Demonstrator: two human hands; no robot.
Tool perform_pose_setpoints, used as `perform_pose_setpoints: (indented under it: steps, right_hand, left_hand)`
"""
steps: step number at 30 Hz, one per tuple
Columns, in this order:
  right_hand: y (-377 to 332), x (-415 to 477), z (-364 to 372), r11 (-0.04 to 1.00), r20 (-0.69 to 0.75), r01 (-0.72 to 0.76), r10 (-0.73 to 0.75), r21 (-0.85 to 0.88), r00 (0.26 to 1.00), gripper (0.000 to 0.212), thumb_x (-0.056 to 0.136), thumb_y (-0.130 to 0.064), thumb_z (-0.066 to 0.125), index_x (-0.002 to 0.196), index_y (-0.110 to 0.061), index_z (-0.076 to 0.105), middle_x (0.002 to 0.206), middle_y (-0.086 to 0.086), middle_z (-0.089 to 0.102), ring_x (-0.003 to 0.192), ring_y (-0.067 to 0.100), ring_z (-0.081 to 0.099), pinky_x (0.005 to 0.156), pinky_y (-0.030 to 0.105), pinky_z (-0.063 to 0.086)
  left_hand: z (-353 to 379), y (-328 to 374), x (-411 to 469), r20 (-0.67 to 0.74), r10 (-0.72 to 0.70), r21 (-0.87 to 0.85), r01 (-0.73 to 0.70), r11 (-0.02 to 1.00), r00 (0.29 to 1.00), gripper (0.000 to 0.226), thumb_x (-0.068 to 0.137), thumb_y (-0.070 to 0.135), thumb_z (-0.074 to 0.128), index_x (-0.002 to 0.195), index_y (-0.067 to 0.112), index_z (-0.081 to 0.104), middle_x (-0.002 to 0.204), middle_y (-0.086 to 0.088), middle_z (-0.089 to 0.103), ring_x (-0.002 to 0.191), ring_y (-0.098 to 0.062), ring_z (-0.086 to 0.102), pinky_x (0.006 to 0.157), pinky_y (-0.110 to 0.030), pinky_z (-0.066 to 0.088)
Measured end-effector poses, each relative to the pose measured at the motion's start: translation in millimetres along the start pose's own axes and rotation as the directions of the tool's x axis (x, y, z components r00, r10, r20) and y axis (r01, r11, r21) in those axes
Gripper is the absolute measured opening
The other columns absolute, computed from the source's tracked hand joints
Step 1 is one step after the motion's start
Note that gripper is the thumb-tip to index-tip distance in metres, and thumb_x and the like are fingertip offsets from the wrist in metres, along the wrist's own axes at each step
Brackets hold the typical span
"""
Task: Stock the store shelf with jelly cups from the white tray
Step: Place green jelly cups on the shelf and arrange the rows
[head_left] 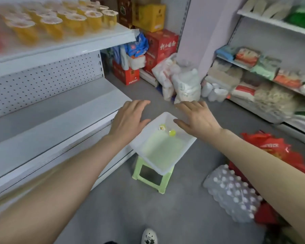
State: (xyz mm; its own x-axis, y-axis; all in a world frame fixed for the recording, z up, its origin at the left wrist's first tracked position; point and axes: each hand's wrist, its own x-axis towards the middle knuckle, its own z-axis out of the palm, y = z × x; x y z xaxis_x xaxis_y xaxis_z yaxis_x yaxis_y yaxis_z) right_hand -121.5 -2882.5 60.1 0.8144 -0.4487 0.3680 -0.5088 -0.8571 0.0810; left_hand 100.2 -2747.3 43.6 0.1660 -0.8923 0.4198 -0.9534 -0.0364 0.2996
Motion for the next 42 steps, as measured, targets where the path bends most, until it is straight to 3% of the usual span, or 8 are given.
perform_pose_setpoints:
  steps: [5,12,17,23,30,36,39,42]
  right_hand:
    - [55.6,-10.0,51.5,0.993,0.035,-0.109,0.107,0.052,0.994,0.049,0.081,-0.035,0.075,0.123,-0.014,0.062,0.111,0.005,0.068,0.091,0.033,0.064,0.079,0.043,0.046]
    - [96.8,-14.4,152.9,0.95,0.197,-0.289,0.264,0.114,0.944,0.047,0.083,-0.039,0.064,0.124,-0.016,0.062,0.115,0.002,0.068,0.094,0.032,0.065,0.081,0.042,0.045]
    - [116.4,-19.9,253.1,0.896,0.322,-0.426,0.369,0.125,0.872,0.058,0.075,-0.023,0.079,0.129,-0.016,0.059,0.114,0.003,0.065,0.087,0.033,0.064,0.079,0.041,0.046]
    - [137.6,-18.4,368.0,0.814,0.483,-0.577,0.479,0.069,0.733,0.07,0.075,-0.015,0.077,0.138,-0.017,0.049,0.123,0.006,0.059,0.087,0.034,0.06,0.082,0.046,0.044]
    - [161.8,-7.3,469.2,0.828,0.533,-0.56,0.482,-0.019,0.695,0.073,0.069,-0.012,0.079,0.136,-0.018,0.05,0.125,0.011,0.056,0.082,0.035,0.061,0.077,0.044,0.042]
    - [175.1,-0.5,527.2,0.878,0.624,-0.474,0.408,-0.068,0.667,0.084,0.074,-0.011,0.072,0.148,-0.026,0.035,0.152,0.008,0.036,0.109,0.035,0.056,0.091,0.046,0.038]
    - [175.5,-3.8,539.8,0.878,0.632,-0.473,0.409,-0.076,0.658,0.084,0.069,-0.006,0.074,0.145,-0.023,0.042,0.147,0.011,0.04,0.105,0.037,0.056,0.09,0.046,0.04]
    - [175.5,-9.1,544.4,0.871,0.623,-0.481,0.432,-0.1,0.652,0.087,0.055,-0.003,0.079,0.136,-0.019,0.052,0.13,0.013,0.049,0.087,0.035,0.058,0.081,0.041,0.046]
  left_hand:
    - [69.0,0.1,38.7,0.125,0.023,-0.024,-0.021,1.0,0.992,0.056,0.086,0.037,0.067,0.135,0.02,0.048,0.127,-0.001,0.057,0.113,-0.027,0.052,0.091,-0.042,0.047]
    - [175.3,-26.3,81.8,0.269,0.06,-0.098,-0.035,0.995,0.961,0.051,0.086,0.034,0.069,0.131,0.023,0.05,0.123,0.003,0.059,0.107,-0.024,0.053,0.087,-0.038,0.048]
    - [273.8,-62.0,102.6,0.433,0.079,-0.146,-0.017,0.989,0.898,0.05,0.083,0.027,0.074,0.128,0.019,0.056,0.121,0.0,0.059,0.107,-0.026,0.056,0.086,-0.039,0.051]
    - [382.1,-109.0,107.3,0.56,0.092,-0.139,-0.016,0.99,0.823,0.053,0.08,0.028,0.077,0.129,0.019,0.057,0.124,-0.002,0.058,0.108,-0.027,0.057,0.082,-0.039,0.054]
    - [480.4,-147.2,125.5,0.624,0.126,-0.124,-0.06,0.99,0.771,0.063,0.073,0.02,0.083,0.13,0.013,0.056,0.13,-0.007,0.056,0.11,-0.031,0.057,0.082,-0.04,0.055]
    - [548.0,-160.0,148.4,0.688,0.166,-0.08,-0.154,0.985,0.706,0.078,0.077,0.015,0.077,0.145,0.014,0.038,0.15,-0.01,0.036,0.127,-0.034,0.043,0.098,-0.045,0.046]
    - [569.6,-160.9,153.4,0.724,0.157,-0.036,-0.19,0.981,0.672,0.081,0.084,0.015,0.071,0.151,0.016,0.025,0.156,-0.009,0.024,0.134,-0.035,0.035,0.098,-0.045,0.047]
    - [576.8,-154.8,158.4,0.715,0.156,0.017,-0.241,0.97,0.682,0.082,0.074,0.006,0.075,0.147,0.013,0.037,0.15,-0.012,0.038,0.119,-0.04,0.048,0.082,-0.044,0.053]
